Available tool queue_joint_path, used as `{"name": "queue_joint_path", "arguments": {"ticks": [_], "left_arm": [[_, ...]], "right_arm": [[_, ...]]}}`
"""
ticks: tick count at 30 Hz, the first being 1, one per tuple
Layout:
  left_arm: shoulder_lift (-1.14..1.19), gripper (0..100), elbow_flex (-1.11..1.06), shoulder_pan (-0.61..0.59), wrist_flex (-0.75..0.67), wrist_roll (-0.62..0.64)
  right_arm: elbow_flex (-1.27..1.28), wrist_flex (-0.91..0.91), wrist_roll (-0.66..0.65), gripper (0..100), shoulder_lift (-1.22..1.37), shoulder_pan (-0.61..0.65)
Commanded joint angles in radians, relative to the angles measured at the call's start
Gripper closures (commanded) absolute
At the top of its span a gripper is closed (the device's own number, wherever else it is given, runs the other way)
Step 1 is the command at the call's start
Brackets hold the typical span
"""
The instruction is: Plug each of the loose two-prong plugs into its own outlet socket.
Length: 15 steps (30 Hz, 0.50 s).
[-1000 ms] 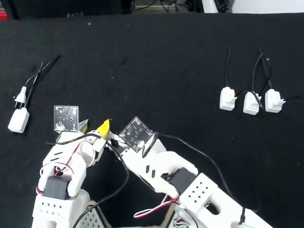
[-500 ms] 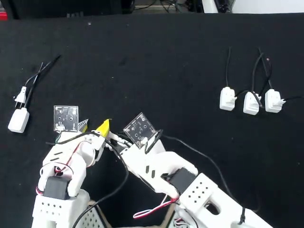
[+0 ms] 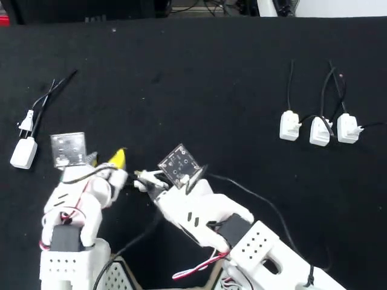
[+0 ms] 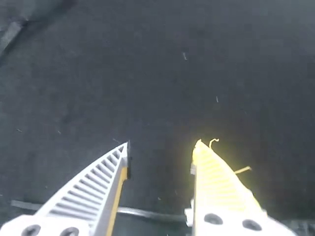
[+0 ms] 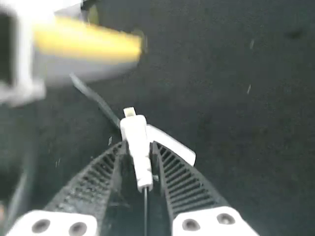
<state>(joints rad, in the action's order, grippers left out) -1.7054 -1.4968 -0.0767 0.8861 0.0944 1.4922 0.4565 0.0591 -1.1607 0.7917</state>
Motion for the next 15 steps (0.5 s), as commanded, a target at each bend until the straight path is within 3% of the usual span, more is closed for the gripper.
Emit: {"name": "queue_joint_path", "arguments": {"ticks": [1,11,15], "left_arm": [[-0.009,79,0.102,-0.062,-0.003,-0.003],[-0.009,79,0.015,-0.145,-0.011,0.002],[-0.009,79,0.030,-0.150,-0.011,0.123]], "right_arm": [[-0.084,0.095,0.002,98.7,-0.027,-0.003],[-0.197,0.219,-0.035,98.6,-0.027,-0.153],[-0.297,0.278,-0.035,98.6,0.039,-0.153]]}}
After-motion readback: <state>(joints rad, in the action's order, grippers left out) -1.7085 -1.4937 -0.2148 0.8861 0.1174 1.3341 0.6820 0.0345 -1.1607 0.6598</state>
